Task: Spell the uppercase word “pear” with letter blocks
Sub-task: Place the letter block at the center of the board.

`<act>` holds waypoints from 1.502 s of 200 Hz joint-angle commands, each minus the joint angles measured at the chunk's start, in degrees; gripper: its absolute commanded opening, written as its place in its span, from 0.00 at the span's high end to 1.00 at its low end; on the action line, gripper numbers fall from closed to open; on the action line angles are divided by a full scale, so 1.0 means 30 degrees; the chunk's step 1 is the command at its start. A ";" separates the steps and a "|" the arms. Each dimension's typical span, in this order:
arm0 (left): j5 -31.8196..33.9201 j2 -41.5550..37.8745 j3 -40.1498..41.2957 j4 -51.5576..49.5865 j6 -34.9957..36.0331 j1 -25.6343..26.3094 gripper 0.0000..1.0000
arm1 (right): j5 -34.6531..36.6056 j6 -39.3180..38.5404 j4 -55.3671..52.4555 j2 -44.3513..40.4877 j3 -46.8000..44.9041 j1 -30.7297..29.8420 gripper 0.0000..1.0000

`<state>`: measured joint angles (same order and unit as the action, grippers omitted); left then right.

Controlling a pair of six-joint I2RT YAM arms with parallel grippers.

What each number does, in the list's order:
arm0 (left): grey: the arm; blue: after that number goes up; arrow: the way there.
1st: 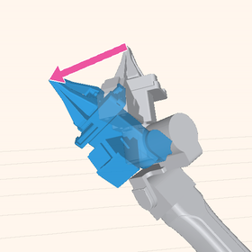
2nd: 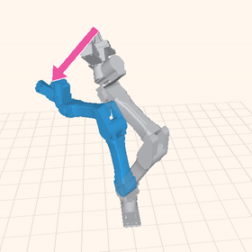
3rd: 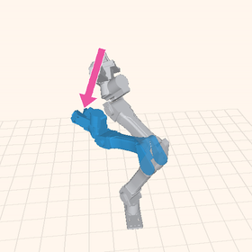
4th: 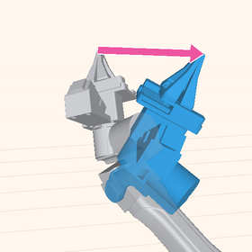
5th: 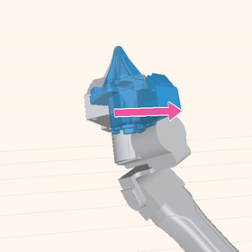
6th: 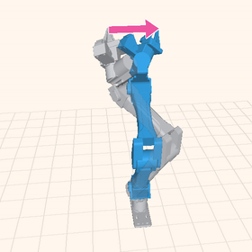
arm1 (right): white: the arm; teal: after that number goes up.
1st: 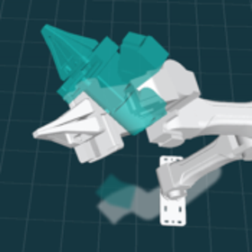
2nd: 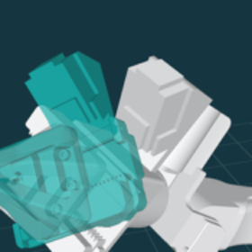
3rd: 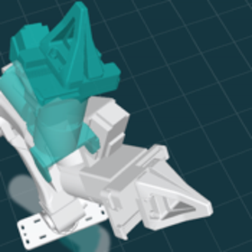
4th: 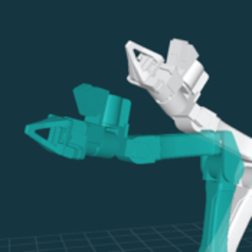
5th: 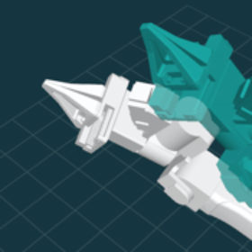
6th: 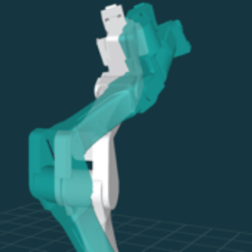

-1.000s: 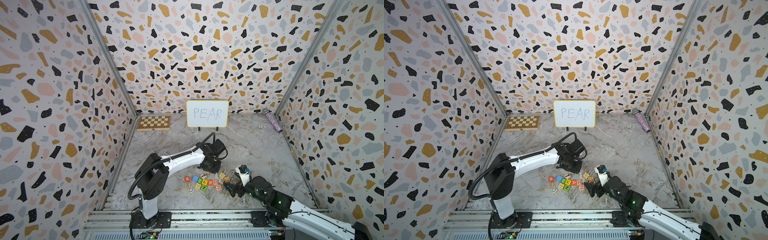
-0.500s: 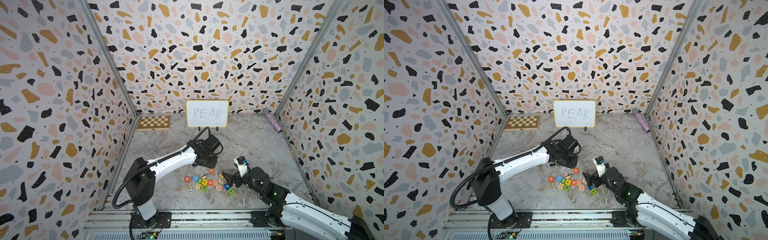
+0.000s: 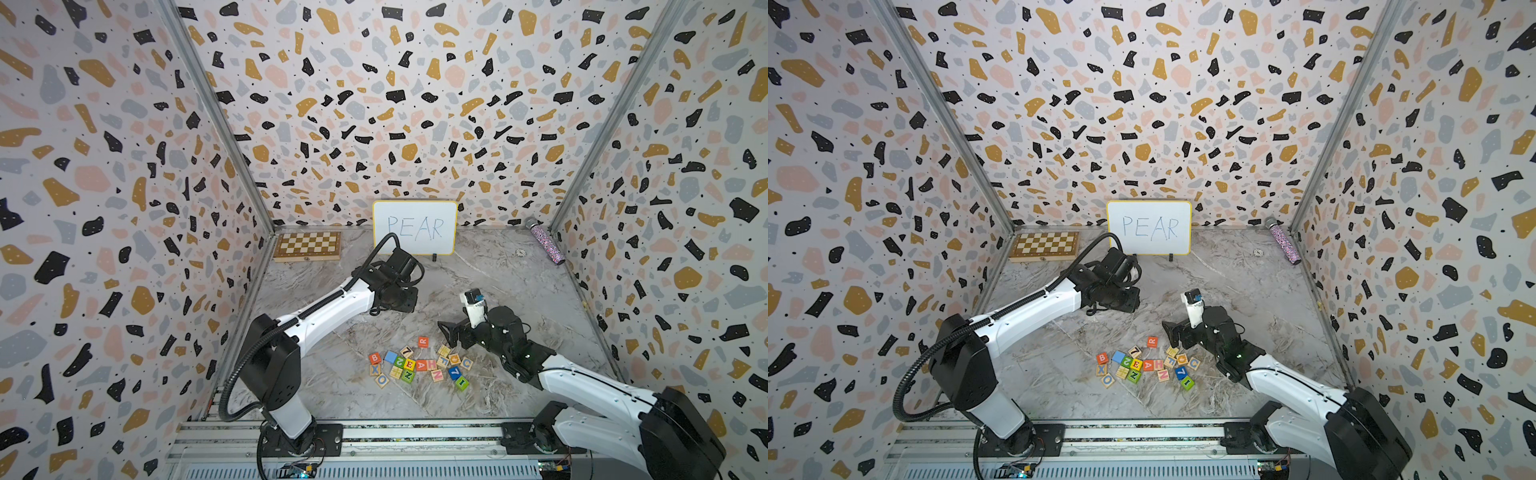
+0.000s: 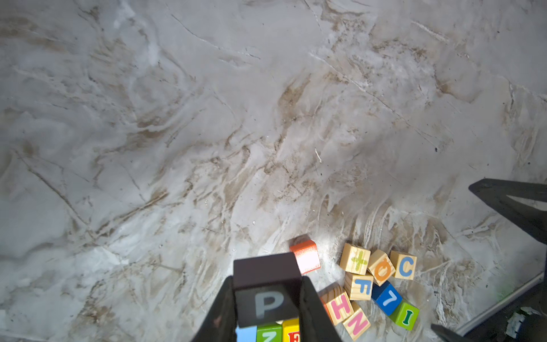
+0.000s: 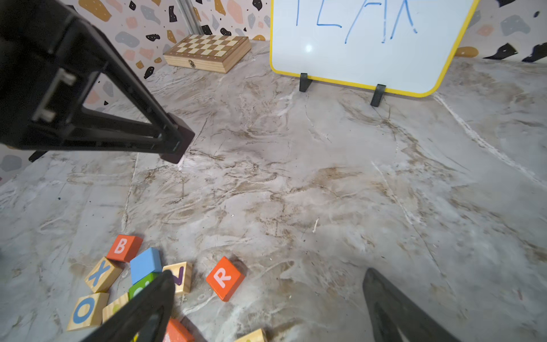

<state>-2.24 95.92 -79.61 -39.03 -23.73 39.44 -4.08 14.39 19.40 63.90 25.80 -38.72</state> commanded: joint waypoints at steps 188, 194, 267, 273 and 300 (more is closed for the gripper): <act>-0.0222 0.7083 -0.4835 0.0039 0.1606 -0.4299 0.79 | -0.2657 -0.2097 0.3710 1.0917 0.7508 -0.0189 0.03; -0.0138 0.7320 -0.5086 -0.0196 0.1655 -0.4319 0.79 | -0.2744 -0.2032 0.3797 1.1052 0.7595 -0.0189 0.03; -0.0271 0.9408 -0.6603 -0.0995 0.1383 -0.4562 0.79 | -0.2951 -0.1852 0.3458 1.2188 0.8278 -0.0262 0.03; -0.0311 0.9520 -0.6655 -0.0979 0.1376 -0.4563 0.79 | -0.2920 -0.1853 0.3466 1.2184 0.8247 -0.0302 0.03; -0.0222 0.9850 -0.6761 -0.0870 0.1202 -0.4635 0.78 | -0.2703 -0.1896 0.3524 1.2128 0.8126 -0.0438 0.03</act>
<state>-2.57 124.53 -97.91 -40.45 -20.08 26.02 -12.88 8.91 30.04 100.90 48.60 -39.44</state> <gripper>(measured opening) 0.282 0.967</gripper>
